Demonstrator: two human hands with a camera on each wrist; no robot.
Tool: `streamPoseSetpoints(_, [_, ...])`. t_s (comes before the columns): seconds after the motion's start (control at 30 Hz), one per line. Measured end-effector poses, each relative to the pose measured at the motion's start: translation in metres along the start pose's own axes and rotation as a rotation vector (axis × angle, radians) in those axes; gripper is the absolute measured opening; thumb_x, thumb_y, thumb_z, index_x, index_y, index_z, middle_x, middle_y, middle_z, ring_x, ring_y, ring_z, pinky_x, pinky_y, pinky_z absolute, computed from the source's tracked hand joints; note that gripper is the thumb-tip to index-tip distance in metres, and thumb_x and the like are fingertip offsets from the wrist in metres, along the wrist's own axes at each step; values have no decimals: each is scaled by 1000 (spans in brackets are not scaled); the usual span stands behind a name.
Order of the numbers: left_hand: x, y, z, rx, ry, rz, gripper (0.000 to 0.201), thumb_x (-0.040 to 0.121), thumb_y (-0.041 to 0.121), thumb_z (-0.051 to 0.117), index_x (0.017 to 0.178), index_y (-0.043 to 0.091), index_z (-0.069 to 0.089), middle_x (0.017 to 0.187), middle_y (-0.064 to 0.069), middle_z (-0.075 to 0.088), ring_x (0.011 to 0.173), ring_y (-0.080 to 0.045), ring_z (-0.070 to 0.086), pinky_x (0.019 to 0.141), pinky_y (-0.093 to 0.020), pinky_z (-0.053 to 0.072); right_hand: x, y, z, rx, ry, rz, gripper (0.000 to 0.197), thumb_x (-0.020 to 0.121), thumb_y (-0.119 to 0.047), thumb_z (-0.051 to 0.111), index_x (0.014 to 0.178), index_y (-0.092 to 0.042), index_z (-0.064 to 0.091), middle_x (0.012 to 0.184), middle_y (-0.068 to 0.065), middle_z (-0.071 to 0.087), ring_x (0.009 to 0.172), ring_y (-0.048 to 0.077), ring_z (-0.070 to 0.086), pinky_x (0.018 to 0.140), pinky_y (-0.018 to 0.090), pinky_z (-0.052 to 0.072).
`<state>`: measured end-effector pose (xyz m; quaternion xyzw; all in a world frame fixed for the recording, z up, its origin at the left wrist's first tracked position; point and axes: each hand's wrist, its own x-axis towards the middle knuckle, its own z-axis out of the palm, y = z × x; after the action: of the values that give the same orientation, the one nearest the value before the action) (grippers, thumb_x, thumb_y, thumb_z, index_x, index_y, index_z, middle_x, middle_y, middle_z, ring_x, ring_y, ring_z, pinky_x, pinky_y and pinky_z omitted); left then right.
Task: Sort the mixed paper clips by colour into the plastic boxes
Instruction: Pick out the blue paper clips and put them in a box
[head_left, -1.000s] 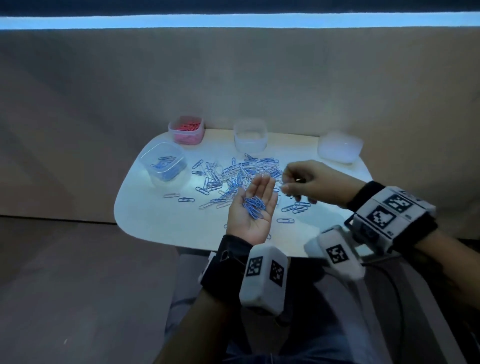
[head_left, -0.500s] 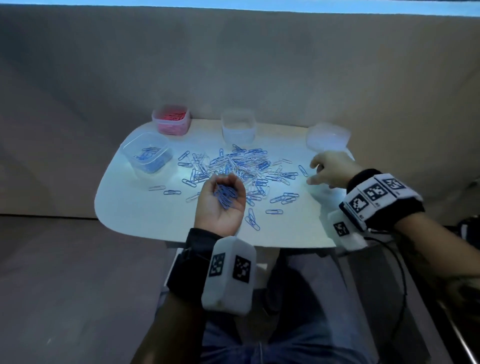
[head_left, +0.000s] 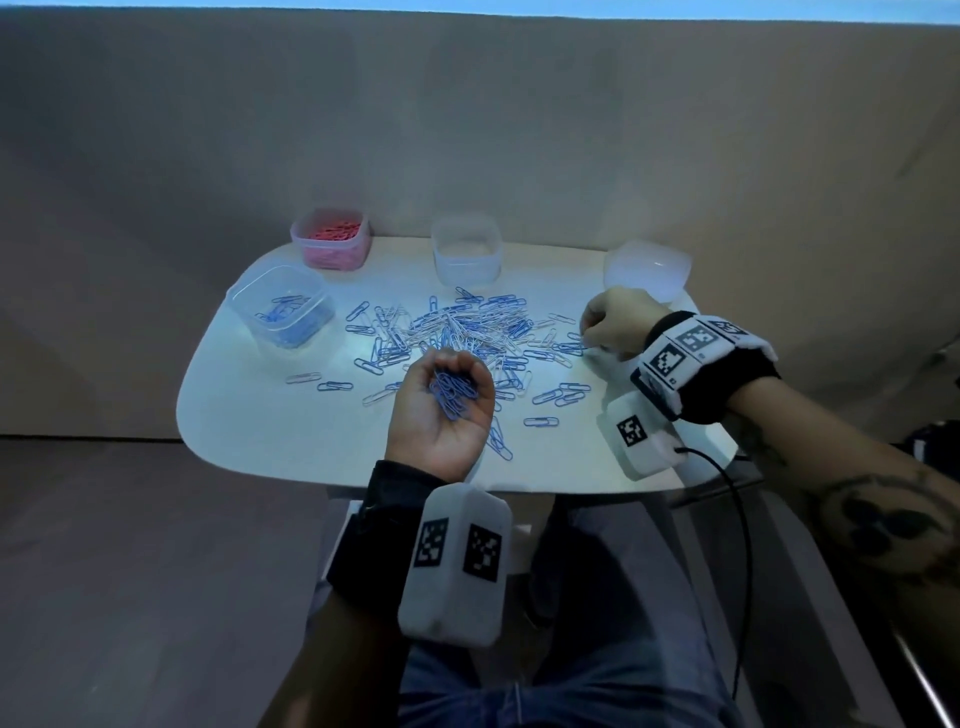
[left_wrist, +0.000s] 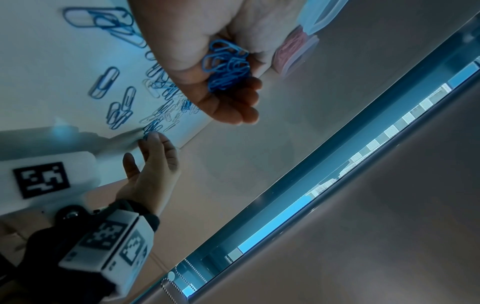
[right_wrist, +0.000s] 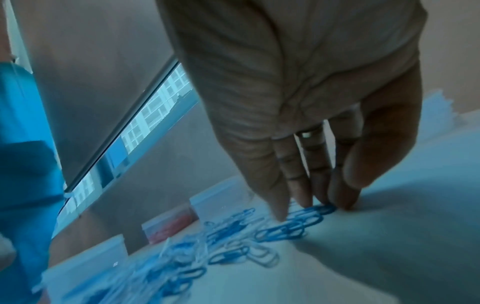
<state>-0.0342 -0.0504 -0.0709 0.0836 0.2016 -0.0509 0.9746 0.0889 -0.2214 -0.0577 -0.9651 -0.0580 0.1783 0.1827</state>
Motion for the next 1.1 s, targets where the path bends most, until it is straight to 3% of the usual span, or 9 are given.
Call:
streamPoseSetpoints(0.07, [0, 1, 0, 9, 8, -4, 57, 98, 19, 37, 44, 7, 51, 48, 2, 50, 45, -11, 55, 44, -18, 51, -1, -3, 1, -21, -10, -27, 12, 79, -14, 71, 86, -9, 63, 74, 3, 57, 77, 20, 53, 51, 21, 46])
streamPoseSetpoints(0.17, [-1, 0, -1, -1, 4, -13, 56, 98, 20, 37, 45, 7, 51, 48, 2, 50, 45, -11, 55, 45, -18, 52, 3, -5, 5, -113, 18, -58, 13, 75, -16, 75, 80, -11, 63, 83, 5, 62, 78, 20, 56, 66, 29, 48])
streamPoseSetpoints(0.37, [1, -3, -1, 15, 41, -30, 36, 98, 18, 37, 66, 8, 49, 55, -4, 61, 51, -17, 65, 49, -25, 56, -4, -13, 6, -166, -29, -98, 12, 81, -6, 64, 91, -2, 68, 81, 8, 61, 62, 19, 53, 50, 22, 42])
streamPoseSetpoints(0.53, [2, -10, -2, 22, -5, -32, 59, 98, 22, 32, 49, 6, 60, 65, -9, 69, 61, -23, 71, 56, -33, 57, -4, -15, 8, -246, -43, -73, 14, 83, -8, 58, 90, 2, 65, 83, 13, 64, 57, 21, 53, 56, 29, 48])
streamPoseSetpoints(0.63, [4, -11, -3, 19, -3, -37, 61, 98, 21, 31, 50, 4, 63, 67, -10, 70, 62, -24, 71, 57, -32, 57, -6, -16, 9, -209, -89, -62, 7, 85, -10, 58, 82, -5, 59, 80, 11, 58, 53, 15, 46, 52, 24, 41])
streamPoseSetpoints(0.77, [10, -14, -7, 33, 8, -22, 63, 100, 22, 28, 58, -1, 69, 73, -14, 72, 64, -25, 72, 57, -33, 57, -13, -13, 3, -144, -79, -57, 15, 87, -12, 55, 74, -6, 54, 71, 9, 52, 61, 21, 47, 51, 23, 37])
streamPoseSetpoints(0.93, [18, -19, -9, 107, 32, -27, 51, 101, 26, 24, 82, 3, 66, 78, -12, 72, 83, -22, 69, 64, -32, 57, -49, -38, -17, 208, -49, -181, 16, 88, -14, 56, 75, -4, 55, 64, 8, 46, 55, 16, 41, 47, 20, 37])
streamPoseSetpoints(1.03, [19, -30, -2, 63, 3, -47, 54, 101, 25, 24, 80, 0, 66, 79, -15, 70, 73, -25, 68, 60, -36, 57, -68, -65, 0, 80, -120, -291, 22, 84, -18, 62, 65, -6, 58, 63, 9, 56, 56, 12, 45, 46, 15, 34])
streamPoseSetpoints(1.1, [19, -33, 2, 48, -14, -44, 58, 102, 25, 22, 78, -3, 67, 74, -17, 70, 63, -26, 69, 58, -35, 57, -71, -66, 5, 90, -66, -333, 14, 80, -17, 69, 72, -7, 63, 68, 0, 64, 55, 1, 51, 47, 12, 36])
